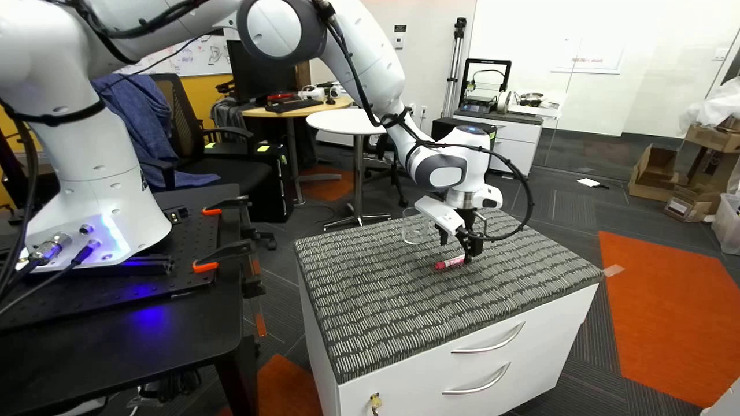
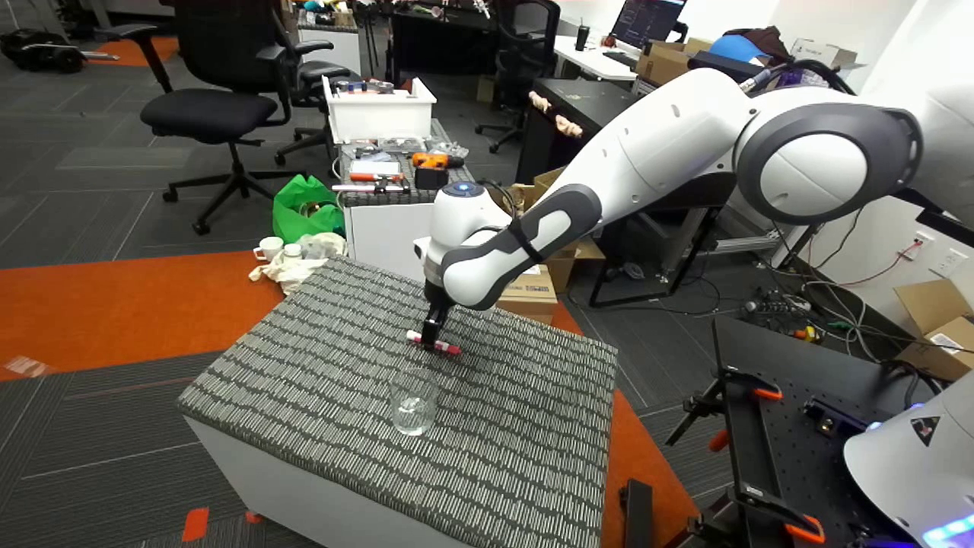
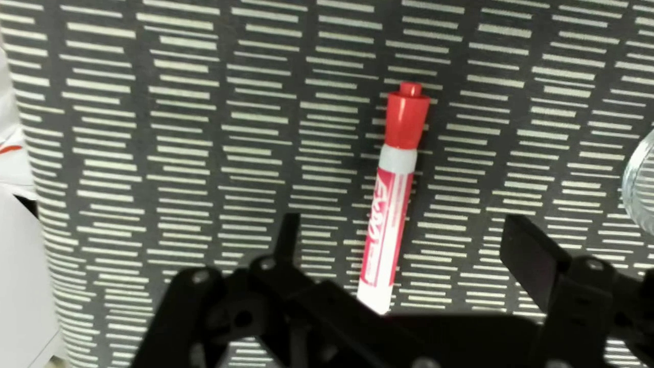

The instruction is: Put the red marker inside the glass

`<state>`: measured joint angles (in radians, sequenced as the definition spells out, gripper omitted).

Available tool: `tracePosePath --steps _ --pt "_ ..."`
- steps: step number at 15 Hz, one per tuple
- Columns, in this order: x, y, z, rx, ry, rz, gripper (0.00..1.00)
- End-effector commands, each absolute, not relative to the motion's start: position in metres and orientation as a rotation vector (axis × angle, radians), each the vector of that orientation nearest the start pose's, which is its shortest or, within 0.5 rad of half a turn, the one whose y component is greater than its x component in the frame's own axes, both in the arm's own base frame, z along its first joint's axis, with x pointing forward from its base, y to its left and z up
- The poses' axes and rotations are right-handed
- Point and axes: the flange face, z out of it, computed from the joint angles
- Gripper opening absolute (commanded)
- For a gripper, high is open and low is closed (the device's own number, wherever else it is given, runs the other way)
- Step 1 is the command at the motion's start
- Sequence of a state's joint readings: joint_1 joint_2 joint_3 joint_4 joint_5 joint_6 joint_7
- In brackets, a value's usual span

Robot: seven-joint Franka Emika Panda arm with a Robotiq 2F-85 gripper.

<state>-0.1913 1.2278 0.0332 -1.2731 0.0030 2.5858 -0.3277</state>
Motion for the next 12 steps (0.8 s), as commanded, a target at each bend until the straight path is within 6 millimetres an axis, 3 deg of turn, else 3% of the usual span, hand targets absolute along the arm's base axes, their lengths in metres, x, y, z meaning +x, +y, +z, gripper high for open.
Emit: tracePosePath --steps 1,9,11,12 --pt "0.717 -0.122 -0.001 -3.119 -0.226 -0.092 1.0" --pt "0.725 -0.124 -0.01 -3.11 -0.223 -0.02 0.94" --pt "0.727 -0.125 -0.012 -3.109 -0.223 -0.009 0.83" --pt "0.728 -0.125 -0.012 -3.108 -0.223 -0.008 0.67"
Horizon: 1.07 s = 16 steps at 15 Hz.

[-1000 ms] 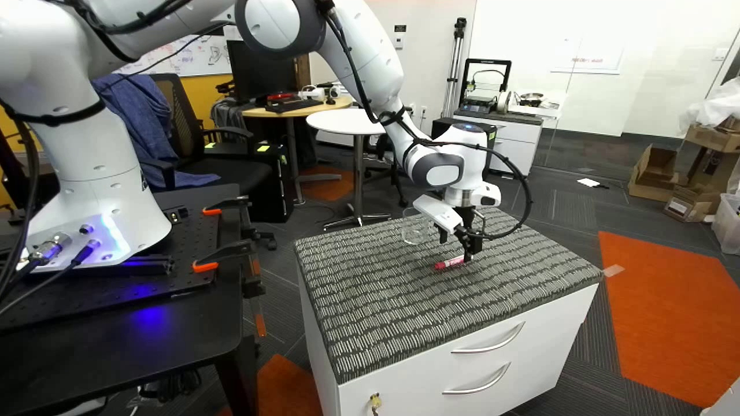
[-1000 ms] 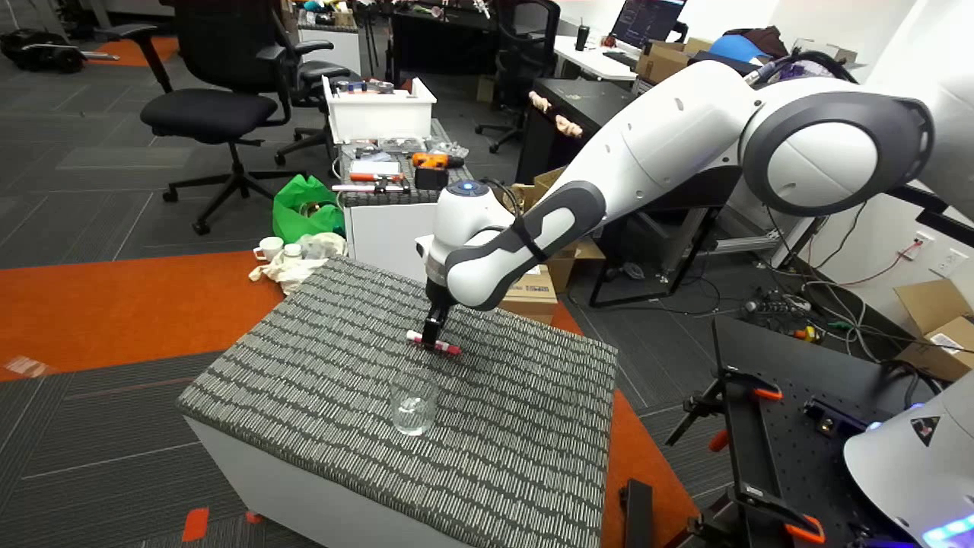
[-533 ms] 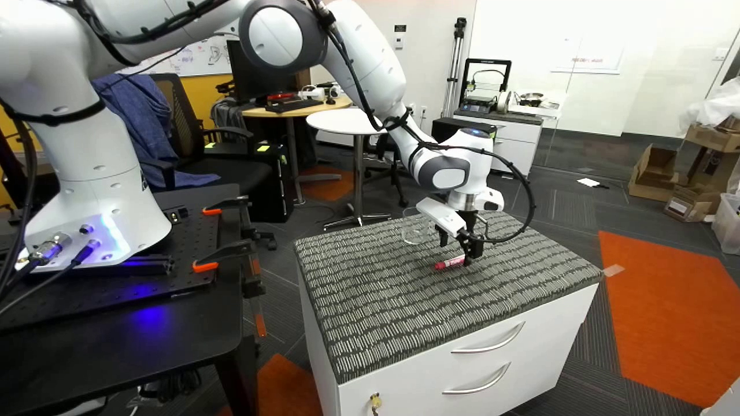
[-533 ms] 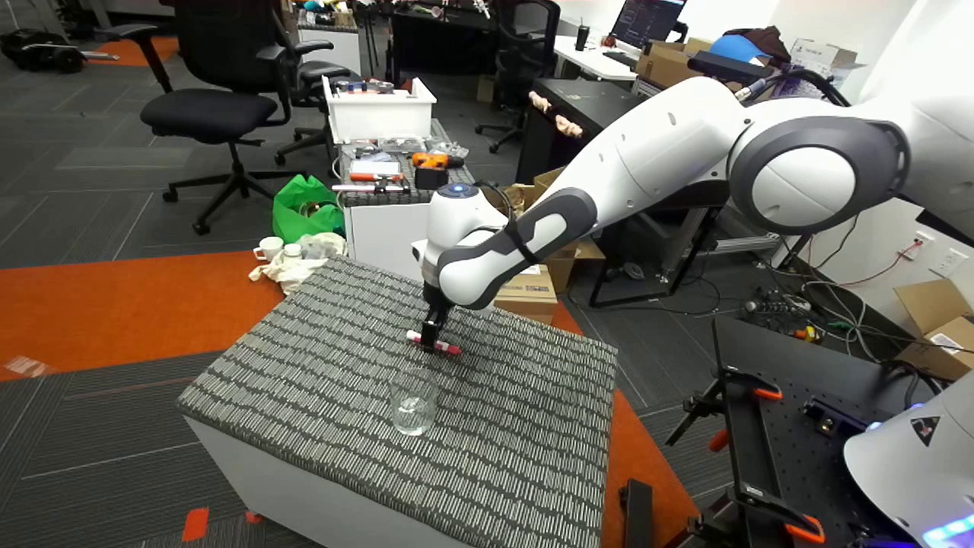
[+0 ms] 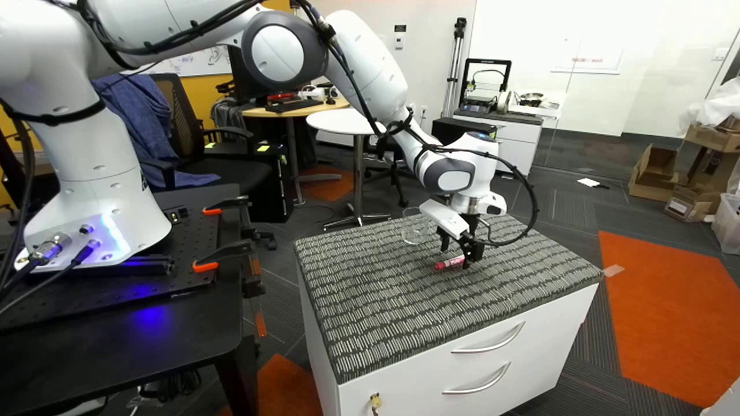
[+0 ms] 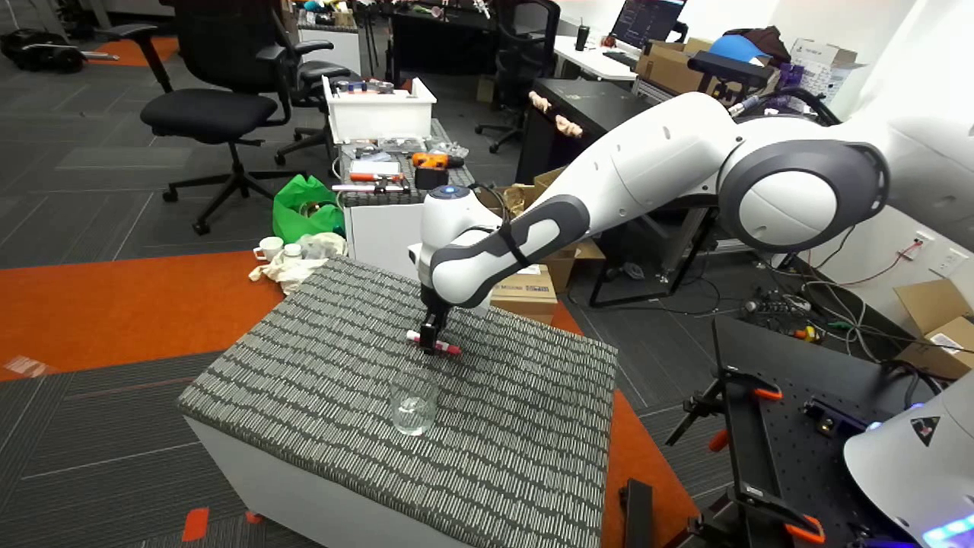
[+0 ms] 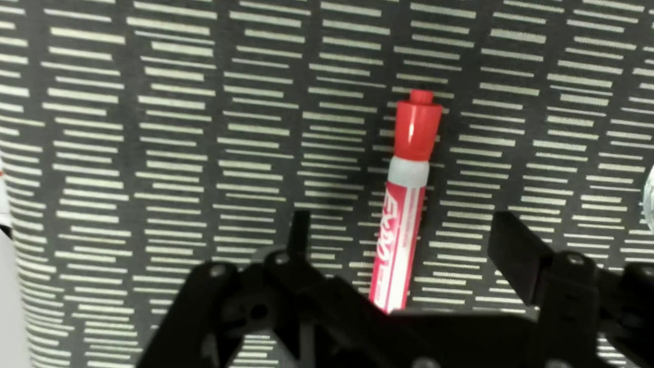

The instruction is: Put the red marker inside the glass

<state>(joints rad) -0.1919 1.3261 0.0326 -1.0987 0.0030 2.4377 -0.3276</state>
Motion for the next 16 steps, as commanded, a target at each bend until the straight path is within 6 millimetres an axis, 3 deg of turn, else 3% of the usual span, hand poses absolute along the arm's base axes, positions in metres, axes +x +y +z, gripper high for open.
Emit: tracePosePath --steps 1,8,9,12,16 --pt "0.729 -0.126 -0.012 -3.108 -0.222 -0.004 0.58" --pt "0.734 -0.129 -0.015 -3.1 -0.217 0.003 0.05" --pt "0.734 -0.129 -0.015 -3.098 -0.216 0.005 0.01" --pt "0.736 -0.129 -0.015 -3.099 -0.213 0.005 0.05" --pt "0.738 -0.13 0.007 -3.129 -0.159 -0.012 0.05"
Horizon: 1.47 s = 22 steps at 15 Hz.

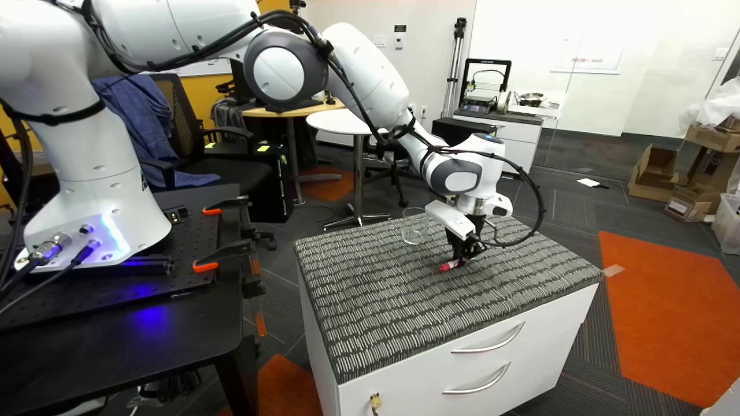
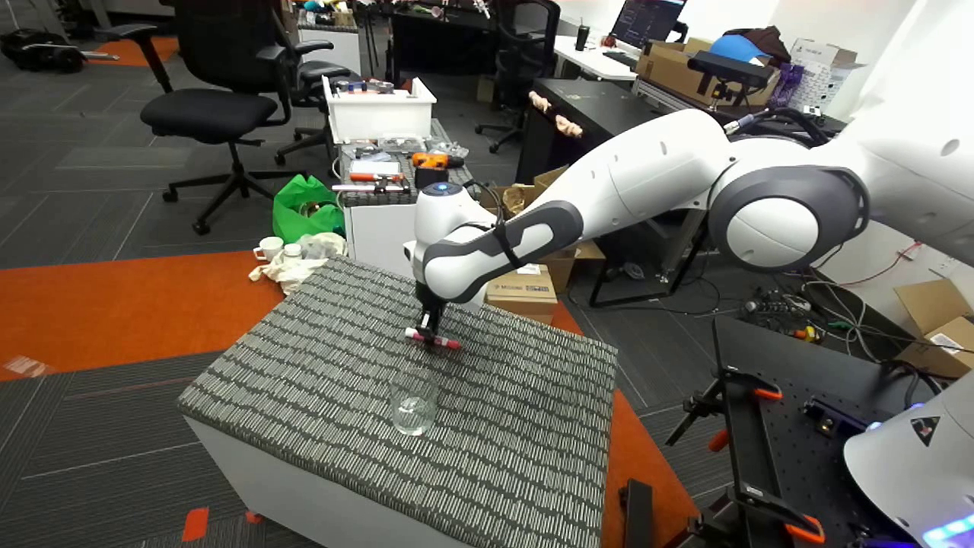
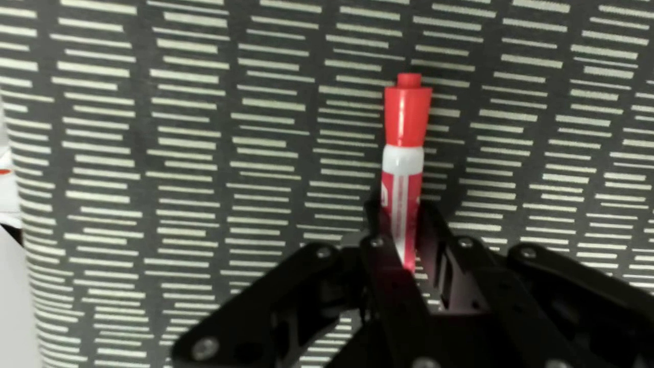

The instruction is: Put the red marker inside the glass

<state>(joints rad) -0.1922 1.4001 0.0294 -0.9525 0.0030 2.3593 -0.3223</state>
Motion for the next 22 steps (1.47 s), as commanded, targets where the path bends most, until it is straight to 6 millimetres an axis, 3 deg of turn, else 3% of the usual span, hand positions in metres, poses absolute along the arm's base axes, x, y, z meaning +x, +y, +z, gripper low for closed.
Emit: tracePosePath --steps 1,10,22 --pt "0.738 -0.13 0.015 -3.136 -0.136 -0.012 0.05" --pt "0.735 -0.131 0.083 -3.252 -0.031 -0.017 0.05" --pt "0.681 -0.086 0.154 -3.329 -0.2 0.149 0.05"
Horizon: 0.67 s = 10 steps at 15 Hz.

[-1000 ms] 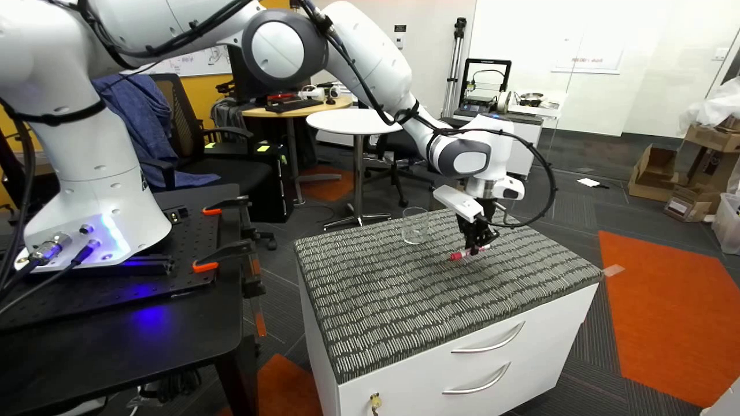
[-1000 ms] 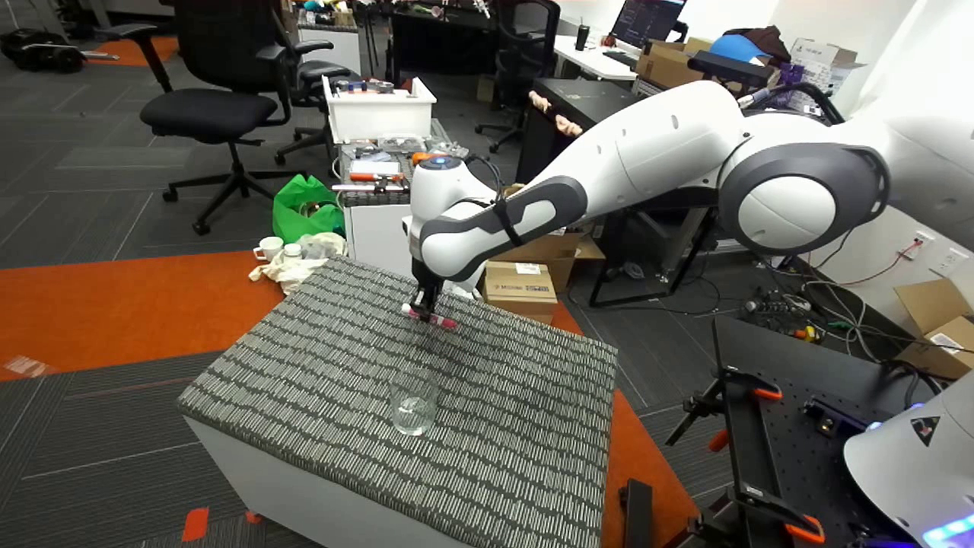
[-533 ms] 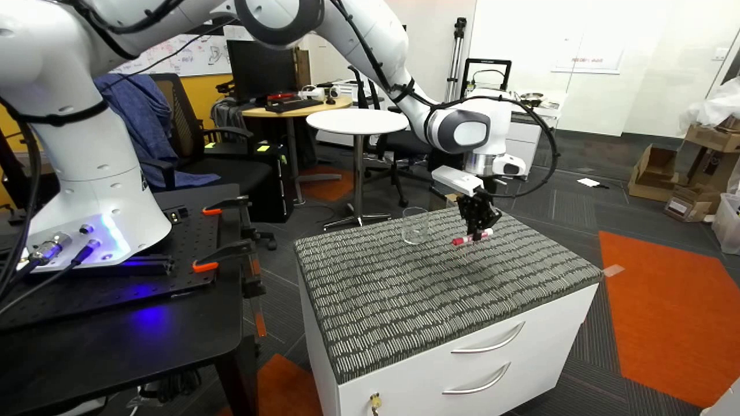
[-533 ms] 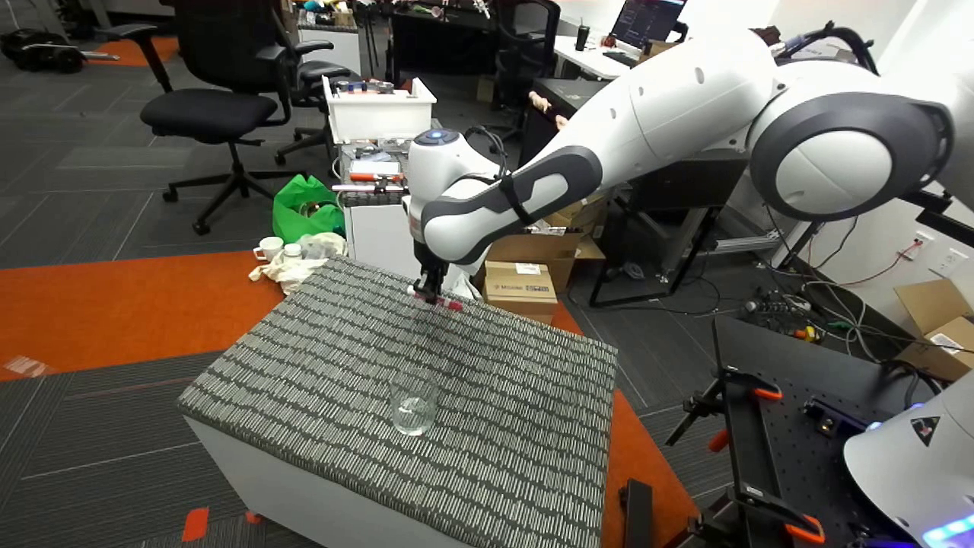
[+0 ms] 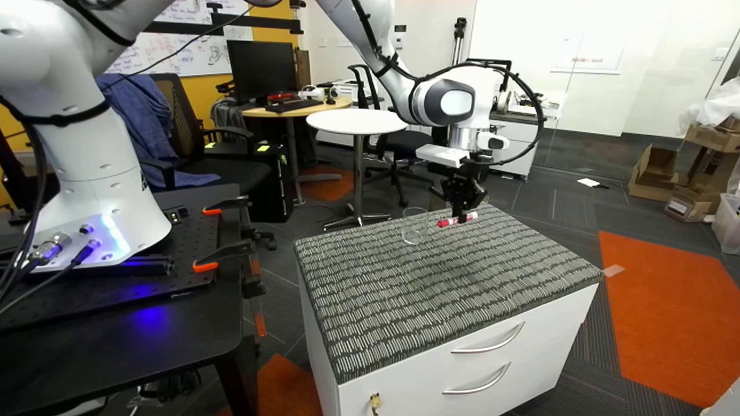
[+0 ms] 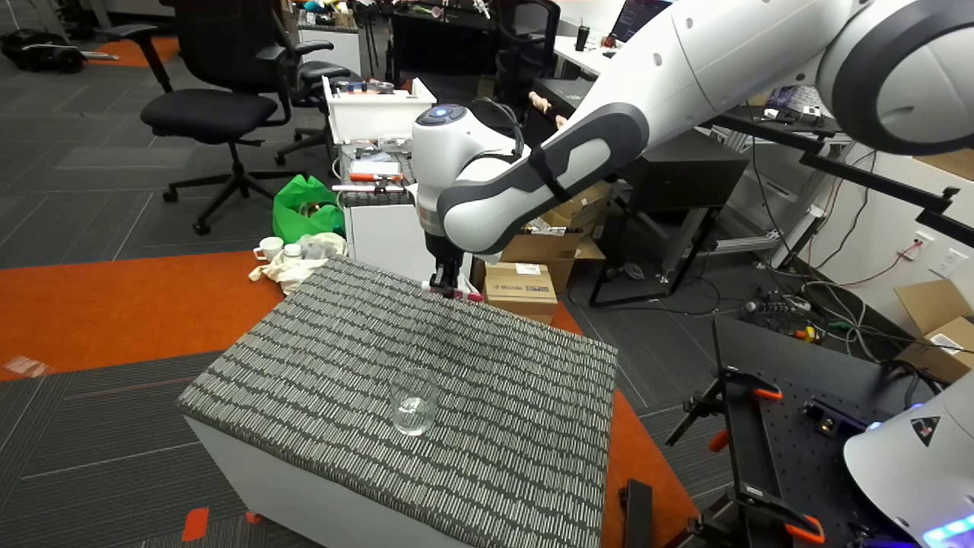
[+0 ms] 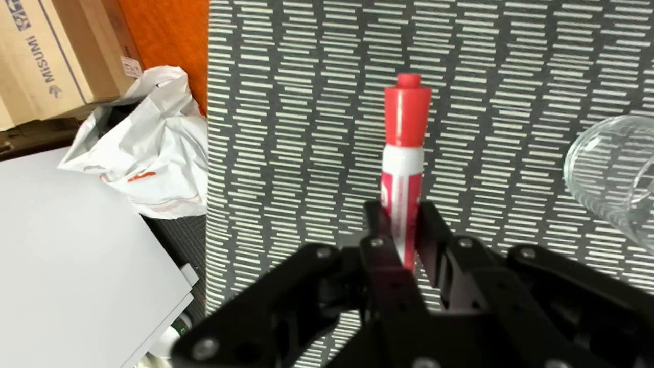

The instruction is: Put the red marker inside the glass

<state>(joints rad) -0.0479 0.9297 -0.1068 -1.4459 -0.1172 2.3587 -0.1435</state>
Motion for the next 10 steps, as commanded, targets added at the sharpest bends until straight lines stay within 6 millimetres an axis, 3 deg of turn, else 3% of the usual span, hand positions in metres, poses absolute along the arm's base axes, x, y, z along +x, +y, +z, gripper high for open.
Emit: tracePosePath --steps 1,5,10 --pt "0.676 -0.082 0.159 -3.335 -0.226 0.179 0.05" --pt "0.66 -0.061 0.173 -3.362 -0.371 0.343 0.05" --pt "0.662 -0.029 0.185 -3.402 -0.575 0.55 0.05"
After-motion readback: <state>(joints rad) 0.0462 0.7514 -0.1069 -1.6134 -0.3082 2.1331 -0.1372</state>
